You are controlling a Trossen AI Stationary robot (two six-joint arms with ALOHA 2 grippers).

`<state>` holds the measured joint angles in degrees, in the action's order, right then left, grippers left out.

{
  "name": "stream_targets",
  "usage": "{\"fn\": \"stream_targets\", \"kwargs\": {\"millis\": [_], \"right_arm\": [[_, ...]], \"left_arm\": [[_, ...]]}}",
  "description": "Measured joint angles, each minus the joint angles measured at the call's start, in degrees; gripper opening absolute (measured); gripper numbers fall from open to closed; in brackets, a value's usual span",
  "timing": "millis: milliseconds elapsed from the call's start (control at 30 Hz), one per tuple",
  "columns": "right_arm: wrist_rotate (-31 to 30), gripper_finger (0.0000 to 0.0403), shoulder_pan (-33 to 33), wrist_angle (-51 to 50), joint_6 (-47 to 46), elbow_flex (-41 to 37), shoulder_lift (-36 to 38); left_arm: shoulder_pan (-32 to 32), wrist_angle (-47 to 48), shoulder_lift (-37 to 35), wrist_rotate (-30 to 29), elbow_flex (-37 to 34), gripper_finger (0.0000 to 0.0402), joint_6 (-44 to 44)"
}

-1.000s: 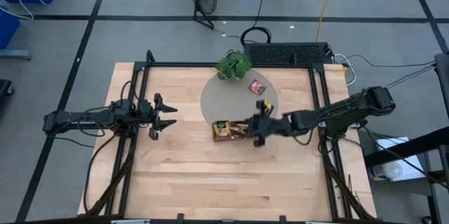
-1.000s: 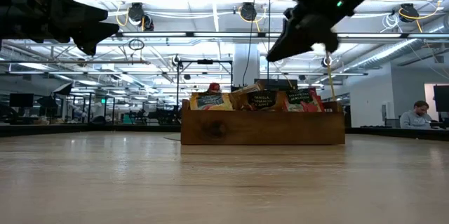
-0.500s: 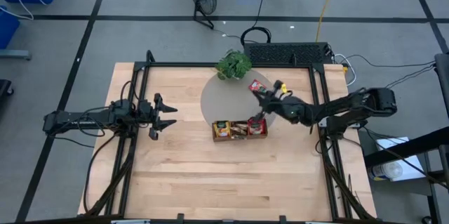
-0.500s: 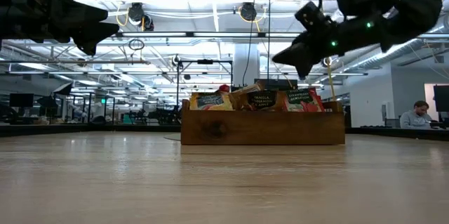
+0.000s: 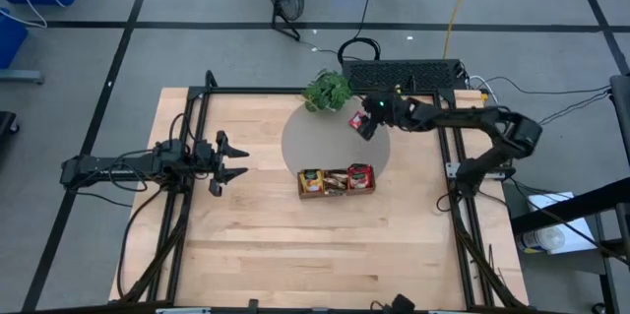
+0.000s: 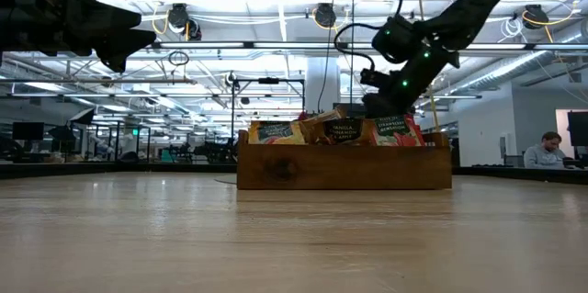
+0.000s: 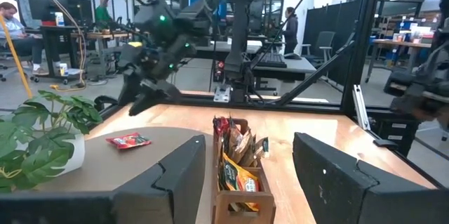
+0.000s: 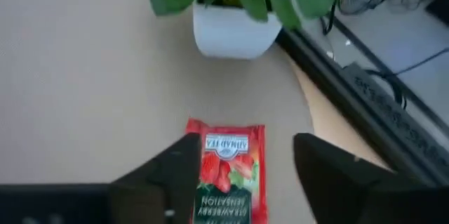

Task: Pick & Place Tea
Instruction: Put the red tea bag into the right slot of the wooden organizer

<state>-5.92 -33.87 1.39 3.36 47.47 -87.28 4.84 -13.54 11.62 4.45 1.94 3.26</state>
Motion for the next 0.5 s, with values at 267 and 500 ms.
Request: {"fn": "stream_targets", "kwargs": {"millis": [267, 500], "right_arm": [[0.5, 0.0302, -2.6, 0.5, -1.1, 2.4, -6.1], [10.4, 0.0304, -5.2, 1.4, -7.6, 2.8, -13.1]], "left_arm": [[0.0, 0.0, 0.0, 0.0, 0.0, 0.0214, 0.0], [0.0, 0.0, 0.0, 0.0, 0.0, 0.0214, 0.0]]}}
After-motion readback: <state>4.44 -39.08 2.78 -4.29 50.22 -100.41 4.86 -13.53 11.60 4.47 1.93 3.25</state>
